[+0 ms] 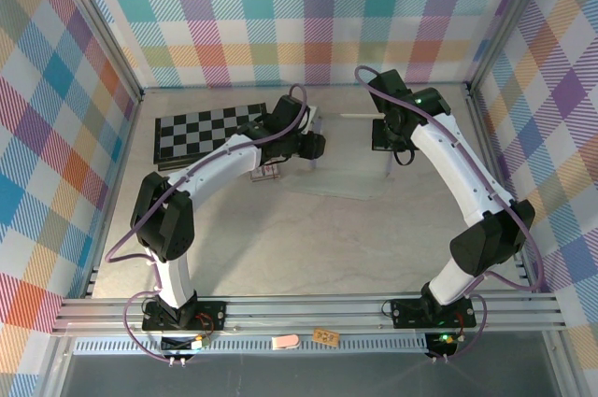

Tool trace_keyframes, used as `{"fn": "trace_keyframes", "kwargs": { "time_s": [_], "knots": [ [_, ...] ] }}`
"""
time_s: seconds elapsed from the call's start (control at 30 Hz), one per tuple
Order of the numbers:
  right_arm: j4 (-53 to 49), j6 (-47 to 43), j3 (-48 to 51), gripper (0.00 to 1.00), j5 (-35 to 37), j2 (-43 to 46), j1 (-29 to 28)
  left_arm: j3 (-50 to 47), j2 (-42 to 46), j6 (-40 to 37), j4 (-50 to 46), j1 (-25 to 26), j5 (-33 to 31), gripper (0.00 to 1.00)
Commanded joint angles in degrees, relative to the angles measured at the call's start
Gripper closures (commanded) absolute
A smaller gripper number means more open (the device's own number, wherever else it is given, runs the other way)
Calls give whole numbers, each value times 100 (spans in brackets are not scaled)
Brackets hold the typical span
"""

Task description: Fold the paper box

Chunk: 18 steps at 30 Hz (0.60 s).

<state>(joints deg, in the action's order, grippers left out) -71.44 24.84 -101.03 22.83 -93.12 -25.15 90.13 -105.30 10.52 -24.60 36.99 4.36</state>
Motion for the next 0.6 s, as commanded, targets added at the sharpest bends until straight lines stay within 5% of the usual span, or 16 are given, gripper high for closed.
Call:
{"fn": "trace_keyframes", "kwargs": {
  "time_s": [0.0, 0.2, 0.4, 0.57],
  "knots": [
    [-84, -6, -166, 100, -79, 181, 19, 234, -158, -58, -4, -4, 106, 67],
    [-82, 11, -206, 100, -73, 154, 20, 54, -73, -133, -104, 55, 87, 71],
    [-85, 24, -224, 100, -59, 147, 23, -112, -9, -196, -143, 98, 71, 65],
    [-98, 43, -200, 100, -59, 183, 23, -147, -15, -200, -164, 102, -2, 80]
  ]
}}
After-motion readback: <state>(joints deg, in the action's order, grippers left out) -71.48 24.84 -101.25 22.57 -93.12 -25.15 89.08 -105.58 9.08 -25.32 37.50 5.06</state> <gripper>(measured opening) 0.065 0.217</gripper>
